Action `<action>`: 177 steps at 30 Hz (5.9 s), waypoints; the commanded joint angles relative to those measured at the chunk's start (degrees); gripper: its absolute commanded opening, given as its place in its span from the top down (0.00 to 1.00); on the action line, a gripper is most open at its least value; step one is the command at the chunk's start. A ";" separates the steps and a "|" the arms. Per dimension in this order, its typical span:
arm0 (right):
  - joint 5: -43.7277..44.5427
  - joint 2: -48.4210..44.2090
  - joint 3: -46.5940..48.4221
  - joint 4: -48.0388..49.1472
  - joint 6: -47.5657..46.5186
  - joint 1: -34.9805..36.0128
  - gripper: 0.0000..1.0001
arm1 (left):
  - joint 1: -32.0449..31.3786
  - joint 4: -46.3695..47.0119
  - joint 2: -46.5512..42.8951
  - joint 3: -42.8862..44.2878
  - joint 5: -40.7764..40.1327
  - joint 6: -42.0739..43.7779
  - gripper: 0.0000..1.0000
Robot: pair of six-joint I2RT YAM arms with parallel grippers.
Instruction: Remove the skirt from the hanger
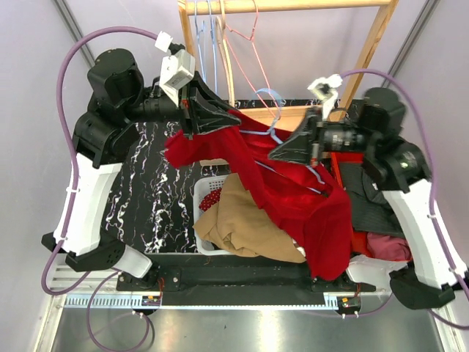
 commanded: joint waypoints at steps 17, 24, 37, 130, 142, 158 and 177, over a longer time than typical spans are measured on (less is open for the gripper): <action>24.76 18.31 44.58 -18.39 -13.77 13.92 1.00 | -6.55 -6.18 -2.77 -4.53 -8.58 9.84 0.86; 33.97 8.25 37.51 -24.48 -17.99 13.92 1.00 | -6.29 -9.88 -6.46 -7.17 -12.36 14.42 0.86; 55.59 -7.87 24.48 -31.87 -18.61 13.92 1.00 | -6.02 -9.62 -6.20 -6.91 -13.42 13.72 0.86; 56.14 49.26 49.44 2.58 -19.93 -14.20 1.00 | -14.90 -4.87 14.11 -58.06 -24.58 22.42 0.47; 53.15 44.52 41.63 2.93 -16.24 -15.17 1.00 | -14.99 -5.13 0.07 -51.32 -34.94 20.22 0.29; 55.70 34.41 30.29 5.22 -15.01 -15.17 0.69 | -14.99 -10.67 -10.06 -39.43 -38.20 18.11 0.18; 54.03 9.55 12.02 9.35 -10.71 -15.17 0.00 | -1.56 -10.76 -21.21 -33.26 -49.09 16.00 0.16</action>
